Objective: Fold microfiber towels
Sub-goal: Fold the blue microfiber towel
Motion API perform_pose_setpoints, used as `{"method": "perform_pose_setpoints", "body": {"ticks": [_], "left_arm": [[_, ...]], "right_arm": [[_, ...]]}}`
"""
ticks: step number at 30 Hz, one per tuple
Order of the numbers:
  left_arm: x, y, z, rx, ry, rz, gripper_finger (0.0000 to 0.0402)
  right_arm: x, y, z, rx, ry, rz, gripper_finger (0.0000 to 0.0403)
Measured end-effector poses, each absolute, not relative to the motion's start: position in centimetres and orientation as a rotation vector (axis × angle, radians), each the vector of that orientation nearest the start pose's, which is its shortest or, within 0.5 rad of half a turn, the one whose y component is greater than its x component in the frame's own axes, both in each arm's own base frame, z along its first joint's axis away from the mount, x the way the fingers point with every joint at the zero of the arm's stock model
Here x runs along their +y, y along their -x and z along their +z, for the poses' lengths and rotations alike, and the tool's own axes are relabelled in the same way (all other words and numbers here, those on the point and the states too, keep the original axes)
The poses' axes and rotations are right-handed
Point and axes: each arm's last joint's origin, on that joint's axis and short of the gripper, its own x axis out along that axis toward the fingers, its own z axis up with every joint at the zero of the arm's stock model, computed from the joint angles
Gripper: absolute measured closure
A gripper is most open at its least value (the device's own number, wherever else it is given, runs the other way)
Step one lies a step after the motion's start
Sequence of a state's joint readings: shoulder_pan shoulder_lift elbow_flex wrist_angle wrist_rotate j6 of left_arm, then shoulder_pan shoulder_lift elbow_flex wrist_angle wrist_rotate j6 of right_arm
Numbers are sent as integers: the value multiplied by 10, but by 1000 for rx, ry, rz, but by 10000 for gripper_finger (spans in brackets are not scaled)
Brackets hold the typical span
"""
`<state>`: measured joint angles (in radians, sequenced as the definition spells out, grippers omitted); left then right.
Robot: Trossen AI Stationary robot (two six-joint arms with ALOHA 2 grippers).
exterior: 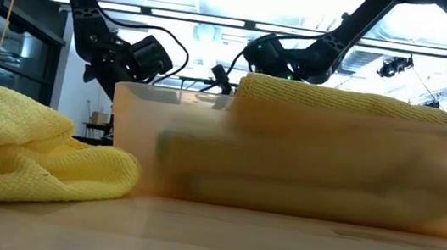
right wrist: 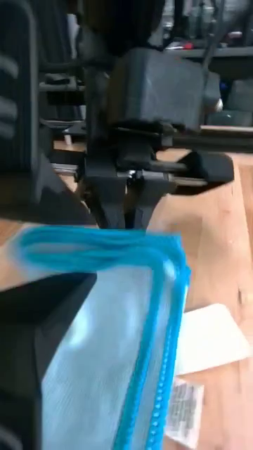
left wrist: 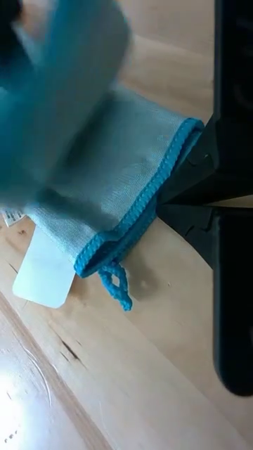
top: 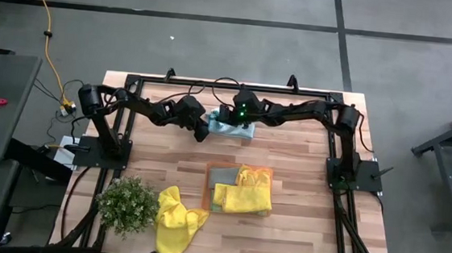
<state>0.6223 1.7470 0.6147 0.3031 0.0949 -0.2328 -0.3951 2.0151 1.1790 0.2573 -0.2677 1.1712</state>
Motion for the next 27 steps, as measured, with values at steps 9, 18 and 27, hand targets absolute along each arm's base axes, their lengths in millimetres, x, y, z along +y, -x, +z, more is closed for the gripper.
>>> {"method": "perform_pose_setpoints", "body": {"ticks": [9,18,27], "left_arm": [[176,-224,110,708,536,565,401],[172,-211,160,603,425,555,401],[157,-233,172,460,413,415,401]], "right_arm": [[-193,-361,189,413,-1074,-376,184],[-190,-308,201,783,-722,-394,176],[-170,-293,145,696,-760,-404,228]]}}
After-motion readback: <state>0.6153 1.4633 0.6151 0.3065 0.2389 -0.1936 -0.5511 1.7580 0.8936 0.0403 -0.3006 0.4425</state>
